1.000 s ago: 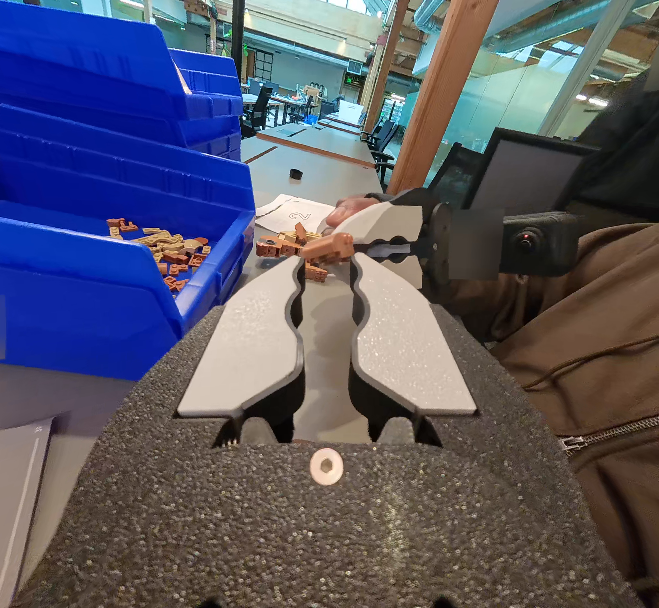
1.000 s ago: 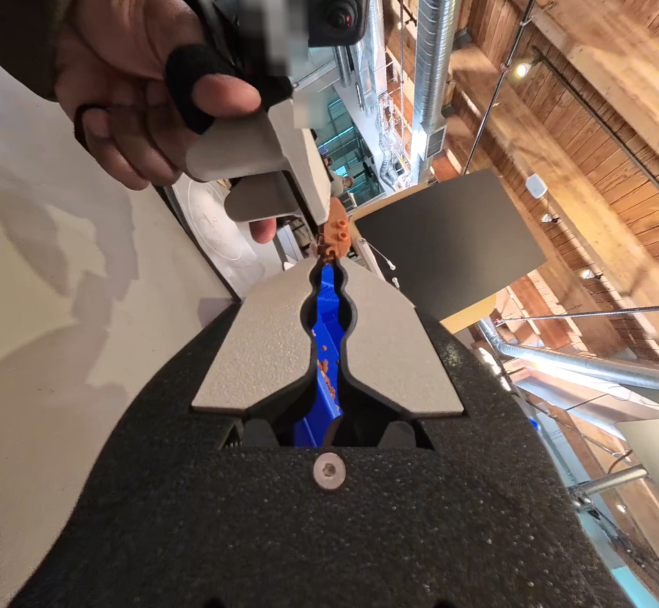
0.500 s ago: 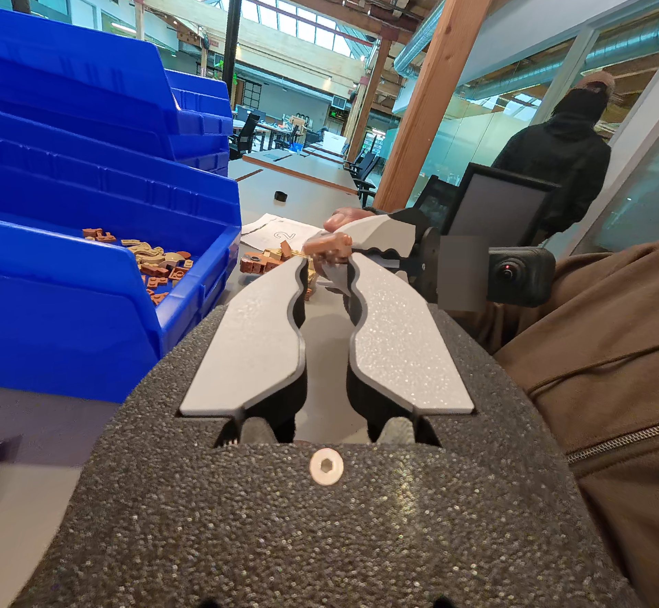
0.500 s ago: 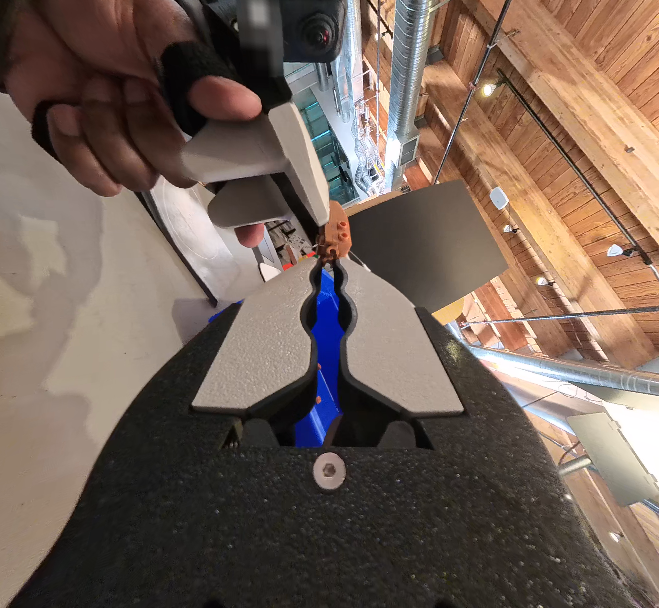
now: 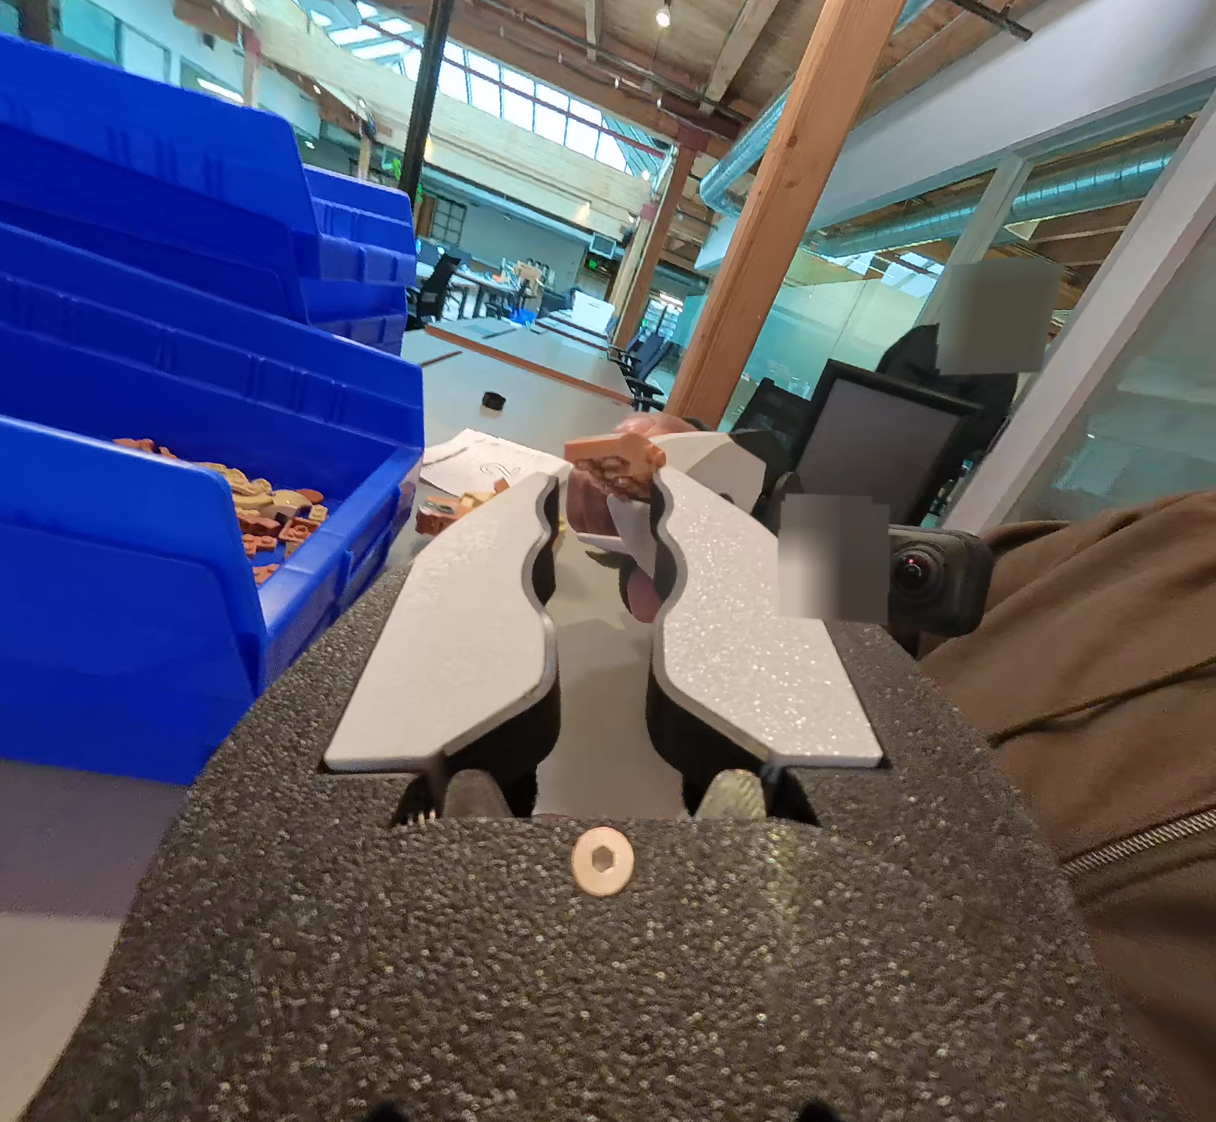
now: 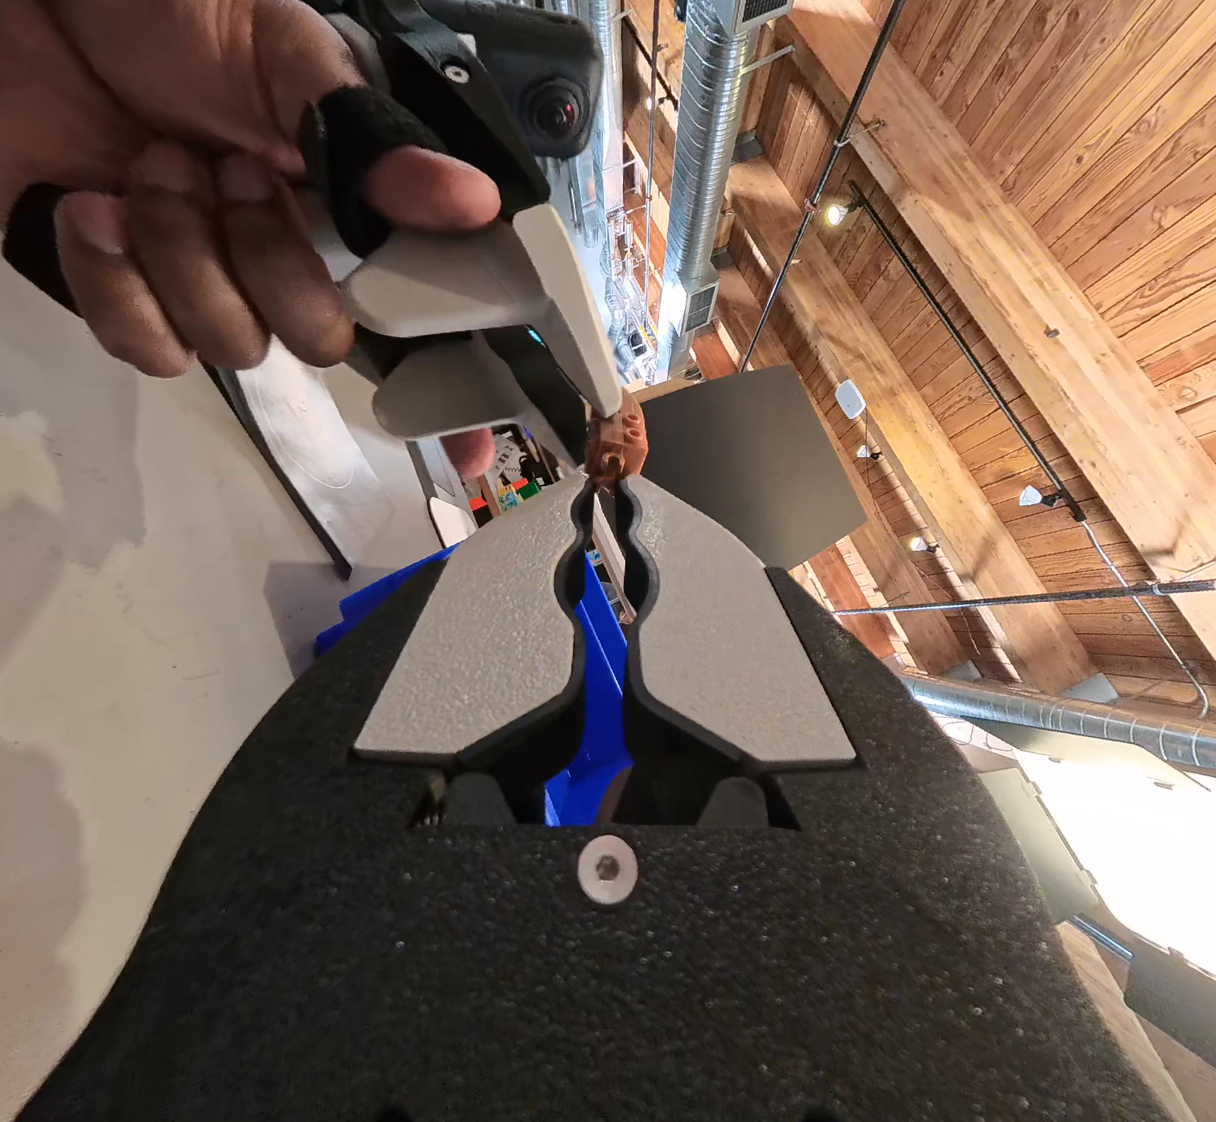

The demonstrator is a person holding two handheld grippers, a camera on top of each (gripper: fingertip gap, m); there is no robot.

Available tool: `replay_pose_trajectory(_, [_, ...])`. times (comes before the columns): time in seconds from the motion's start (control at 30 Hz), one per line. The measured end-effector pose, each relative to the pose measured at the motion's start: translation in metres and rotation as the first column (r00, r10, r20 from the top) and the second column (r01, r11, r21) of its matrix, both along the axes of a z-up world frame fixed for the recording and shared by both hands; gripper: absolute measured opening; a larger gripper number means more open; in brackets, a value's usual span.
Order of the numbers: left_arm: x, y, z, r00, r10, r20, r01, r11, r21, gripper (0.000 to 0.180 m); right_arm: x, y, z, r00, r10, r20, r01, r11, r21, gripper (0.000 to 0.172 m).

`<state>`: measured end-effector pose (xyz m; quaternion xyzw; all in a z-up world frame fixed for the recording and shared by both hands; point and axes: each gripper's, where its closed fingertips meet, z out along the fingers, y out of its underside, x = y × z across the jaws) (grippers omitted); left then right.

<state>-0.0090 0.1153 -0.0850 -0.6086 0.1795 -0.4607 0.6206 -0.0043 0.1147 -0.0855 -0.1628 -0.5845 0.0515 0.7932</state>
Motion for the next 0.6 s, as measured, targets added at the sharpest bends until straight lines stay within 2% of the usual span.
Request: replay_pose_trajectory(0.6, [0.0016, -0.0067, 0.0112, 0.996, -0.038, 0.077, 0.035, 0.999, 0.035, 0.017, 0.0017, -0.0017, 0.0030, 1.000, 0.010, -0.021, -0.010, 1.000, 0.000, 0.005])
